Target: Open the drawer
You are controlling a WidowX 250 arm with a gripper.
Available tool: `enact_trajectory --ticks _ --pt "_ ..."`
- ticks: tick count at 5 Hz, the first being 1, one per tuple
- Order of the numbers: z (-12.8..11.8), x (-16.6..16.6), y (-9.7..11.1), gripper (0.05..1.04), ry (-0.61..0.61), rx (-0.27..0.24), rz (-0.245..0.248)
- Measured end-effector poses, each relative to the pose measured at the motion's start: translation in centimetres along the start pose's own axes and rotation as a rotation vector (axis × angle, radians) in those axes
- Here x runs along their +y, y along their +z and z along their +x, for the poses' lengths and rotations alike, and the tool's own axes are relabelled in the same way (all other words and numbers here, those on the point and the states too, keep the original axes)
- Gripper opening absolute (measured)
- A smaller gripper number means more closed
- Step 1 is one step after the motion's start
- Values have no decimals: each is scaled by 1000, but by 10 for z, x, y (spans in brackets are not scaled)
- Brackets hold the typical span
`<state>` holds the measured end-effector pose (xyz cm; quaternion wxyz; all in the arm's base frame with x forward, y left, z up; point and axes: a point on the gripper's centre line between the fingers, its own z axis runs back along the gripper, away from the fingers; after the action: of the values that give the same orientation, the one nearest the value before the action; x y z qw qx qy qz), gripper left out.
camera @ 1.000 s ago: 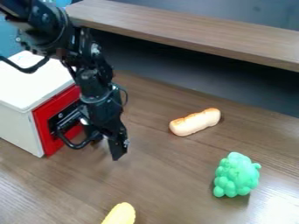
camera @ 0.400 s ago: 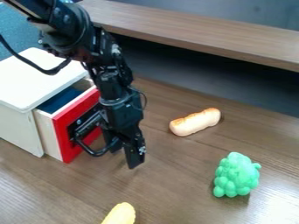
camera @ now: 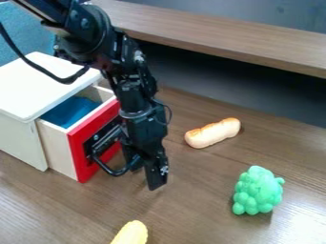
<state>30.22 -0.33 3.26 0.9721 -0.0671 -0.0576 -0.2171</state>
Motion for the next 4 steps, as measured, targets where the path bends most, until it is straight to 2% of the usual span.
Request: enact_trajectory --ticks 3,4 --pt "14 -37 -1 999 -139 19 -52" --pt "16 -49 -4 999 -199 42 -36"
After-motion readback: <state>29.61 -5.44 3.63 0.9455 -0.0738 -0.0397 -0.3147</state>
